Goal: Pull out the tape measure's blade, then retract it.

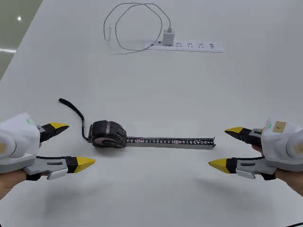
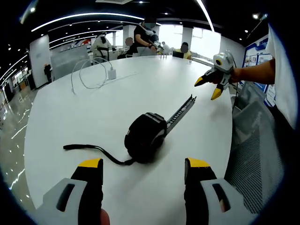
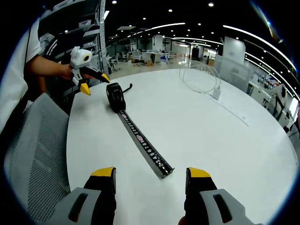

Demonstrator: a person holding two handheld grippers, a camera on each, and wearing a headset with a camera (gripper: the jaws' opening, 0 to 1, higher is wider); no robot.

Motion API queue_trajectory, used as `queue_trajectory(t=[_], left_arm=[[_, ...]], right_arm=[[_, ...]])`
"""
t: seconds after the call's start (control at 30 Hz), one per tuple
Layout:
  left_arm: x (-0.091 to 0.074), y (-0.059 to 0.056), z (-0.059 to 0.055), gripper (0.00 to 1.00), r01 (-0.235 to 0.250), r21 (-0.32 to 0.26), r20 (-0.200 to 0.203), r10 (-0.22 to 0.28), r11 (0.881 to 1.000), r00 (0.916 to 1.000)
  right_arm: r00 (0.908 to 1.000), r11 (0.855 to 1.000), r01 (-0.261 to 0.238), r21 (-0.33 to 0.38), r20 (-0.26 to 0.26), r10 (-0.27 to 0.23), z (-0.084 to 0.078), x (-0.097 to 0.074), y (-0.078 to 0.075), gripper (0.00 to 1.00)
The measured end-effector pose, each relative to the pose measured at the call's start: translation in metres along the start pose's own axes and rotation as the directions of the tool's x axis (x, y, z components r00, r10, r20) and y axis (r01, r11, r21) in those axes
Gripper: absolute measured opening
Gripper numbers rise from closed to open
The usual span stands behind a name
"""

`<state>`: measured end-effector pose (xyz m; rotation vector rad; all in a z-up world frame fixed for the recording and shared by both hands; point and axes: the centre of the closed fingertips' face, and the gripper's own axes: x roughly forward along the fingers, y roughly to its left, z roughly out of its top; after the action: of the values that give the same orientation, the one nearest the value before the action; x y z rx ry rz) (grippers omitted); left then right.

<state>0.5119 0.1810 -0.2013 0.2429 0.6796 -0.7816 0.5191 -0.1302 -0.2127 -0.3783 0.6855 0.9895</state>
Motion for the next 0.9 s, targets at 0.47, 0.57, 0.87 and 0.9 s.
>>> queue_trajectory(t=[0.47,0.57,0.87,0.9], left_arm=[[-0.012,-0.009,-0.010,0.76,-0.028,-0.057,0.013,0.029,0.998,0.9995],[-0.014,-0.011,-0.012,0.78,-0.029,-0.068,0.016,0.030,0.997,0.9994],[-0.022,-0.020,-0.019,0.81,-0.034,-0.103,0.030,0.037,0.994,0.9989],[-0.023,-0.020,-0.020,0.82,-0.035,-0.106,0.030,0.039,0.994,0.9988]], right_arm=[[0.9995,0.999,0.026,0.043,0.015,-0.027,-0.007,-0.010,0.008,0.66],[0.9995,0.999,0.030,0.045,0.012,-0.030,-0.010,-0.012,0.011,0.68],[0.9987,0.997,0.045,0.067,0.021,-0.046,-0.014,-0.020,0.018,0.74],[0.9986,0.997,0.047,0.069,0.021,-0.048,-0.014,-0.021,0.018,0.74]])
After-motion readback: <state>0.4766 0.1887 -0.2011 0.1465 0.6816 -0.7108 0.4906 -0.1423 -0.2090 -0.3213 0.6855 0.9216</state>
